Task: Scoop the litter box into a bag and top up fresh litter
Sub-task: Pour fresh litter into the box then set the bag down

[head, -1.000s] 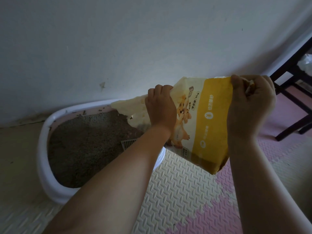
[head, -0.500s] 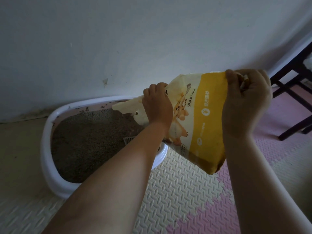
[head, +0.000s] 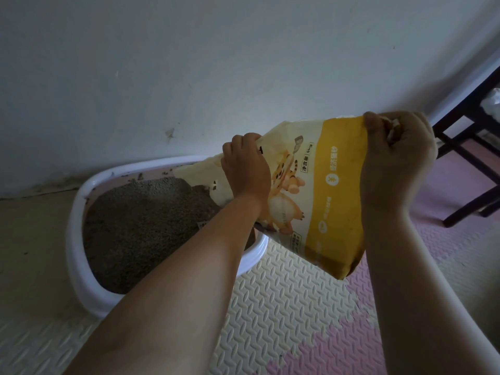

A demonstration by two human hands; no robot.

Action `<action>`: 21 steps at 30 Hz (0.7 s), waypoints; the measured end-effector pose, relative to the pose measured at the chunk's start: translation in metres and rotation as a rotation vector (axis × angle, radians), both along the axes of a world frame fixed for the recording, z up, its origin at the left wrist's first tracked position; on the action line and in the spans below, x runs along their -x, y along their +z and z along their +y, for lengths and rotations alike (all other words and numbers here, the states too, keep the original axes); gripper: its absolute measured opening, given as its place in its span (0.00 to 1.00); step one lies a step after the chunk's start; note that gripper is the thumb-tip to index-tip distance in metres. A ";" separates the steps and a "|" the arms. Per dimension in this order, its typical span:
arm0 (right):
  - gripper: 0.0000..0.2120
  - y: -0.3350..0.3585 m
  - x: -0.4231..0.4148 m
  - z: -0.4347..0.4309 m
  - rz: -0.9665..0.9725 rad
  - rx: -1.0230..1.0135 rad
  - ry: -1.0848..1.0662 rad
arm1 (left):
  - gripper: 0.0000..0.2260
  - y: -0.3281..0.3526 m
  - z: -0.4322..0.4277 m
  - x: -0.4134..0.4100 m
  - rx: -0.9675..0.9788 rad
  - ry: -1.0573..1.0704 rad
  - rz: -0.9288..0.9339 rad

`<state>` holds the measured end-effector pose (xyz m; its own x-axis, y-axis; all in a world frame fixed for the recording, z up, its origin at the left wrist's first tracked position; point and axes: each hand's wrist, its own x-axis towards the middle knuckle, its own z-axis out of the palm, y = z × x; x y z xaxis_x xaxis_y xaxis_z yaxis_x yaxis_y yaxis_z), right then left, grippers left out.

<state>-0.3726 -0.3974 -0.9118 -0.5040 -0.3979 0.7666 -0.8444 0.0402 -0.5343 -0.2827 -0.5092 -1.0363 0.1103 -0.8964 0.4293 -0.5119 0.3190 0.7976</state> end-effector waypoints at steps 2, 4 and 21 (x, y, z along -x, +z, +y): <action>0.09 0.001 -0.001 0.000 0.021 -0.005 -0.006 | 0.12 0.000 -0.001 0.000 -0.002 0.008 0.007; 0.10 0.004 -0.003 0.000 0.061 -0.010 -0.005 | 0.12 0.000 -0.002 -0.001 -0.004 0.019 0.015; 0.15 0.006 -0.004 0.001 0.123 -0.014 -0.008 | 0.12 -0.005 -0.001 -0.002 -0.004 0.024 0.017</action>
